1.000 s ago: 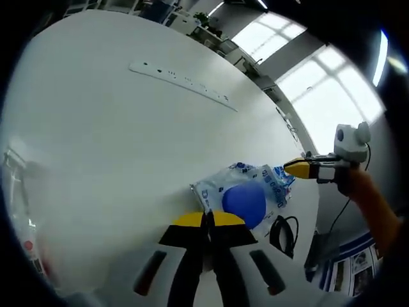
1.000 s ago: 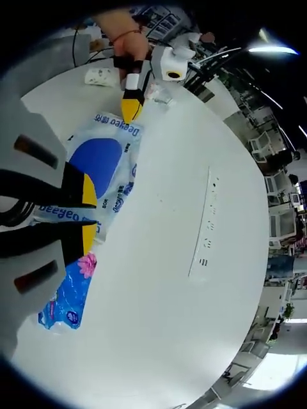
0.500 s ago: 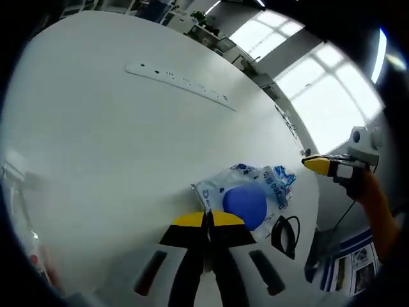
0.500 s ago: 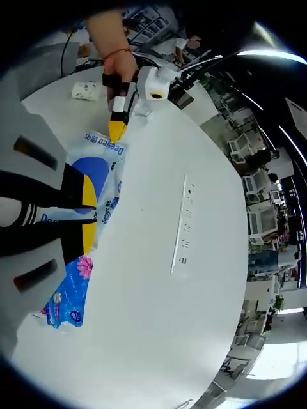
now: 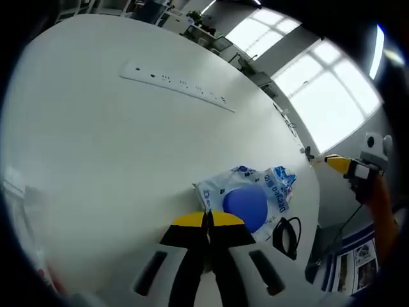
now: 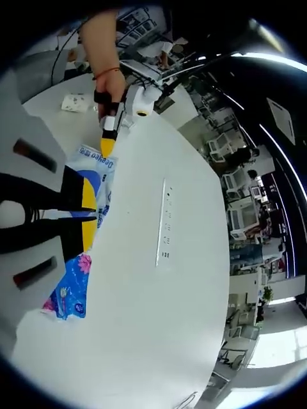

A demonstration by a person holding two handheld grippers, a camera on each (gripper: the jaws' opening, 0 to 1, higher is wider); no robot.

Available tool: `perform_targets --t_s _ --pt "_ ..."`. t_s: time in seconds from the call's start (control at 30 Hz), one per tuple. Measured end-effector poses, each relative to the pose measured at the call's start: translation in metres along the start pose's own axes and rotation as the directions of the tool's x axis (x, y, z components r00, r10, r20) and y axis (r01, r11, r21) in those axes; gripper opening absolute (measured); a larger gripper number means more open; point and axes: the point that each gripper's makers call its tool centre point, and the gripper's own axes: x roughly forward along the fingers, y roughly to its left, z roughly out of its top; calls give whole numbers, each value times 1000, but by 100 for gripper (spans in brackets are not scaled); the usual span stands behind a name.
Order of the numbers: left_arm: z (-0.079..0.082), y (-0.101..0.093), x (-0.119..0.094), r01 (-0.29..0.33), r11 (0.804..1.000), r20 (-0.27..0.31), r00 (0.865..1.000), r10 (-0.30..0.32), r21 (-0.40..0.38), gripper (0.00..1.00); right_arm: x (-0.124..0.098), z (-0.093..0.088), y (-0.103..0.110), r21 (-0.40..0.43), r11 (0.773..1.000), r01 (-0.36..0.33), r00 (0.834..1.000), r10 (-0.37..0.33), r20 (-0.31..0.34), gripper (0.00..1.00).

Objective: Arrange the tabletop items into an orderly group along one side of the table until the central work area is clear of visible clutter.

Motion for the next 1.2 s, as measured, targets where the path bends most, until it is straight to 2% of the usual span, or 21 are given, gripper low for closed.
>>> perform_targets --t_s 0.27,0.43,0.5,0.67,0.83,1.2 --pt "0 0 1 4 1000 2 1000 -4 -4 0 -8 -6 1 8 1000 1 1000 -1 13 1" --pt "0 0 2 9 1000 3 1000 -9 -3 0 -7 -14 3 17 1000 -5 1000 5 3 4" --pt "0 -1 1 11 1000 4 1000 -11 0 0 -5 -19 6 13 1000 -17 1000 17 -9 8" --pt "0 -2 1 18 1000 4 1000 -18 5 4 -3 -29 11 -20 999 -30 999 29 -40 21" --pt "0 -3 0 27 1000 7 1000 -27 6 10 -3 -39 12 -26 999 -39 997 38 -65 27" --pt "-1 -6 -4 39 999 7 999 -39 31 21 -6 -47 13 -24 999 -38 996 36 -79 28"
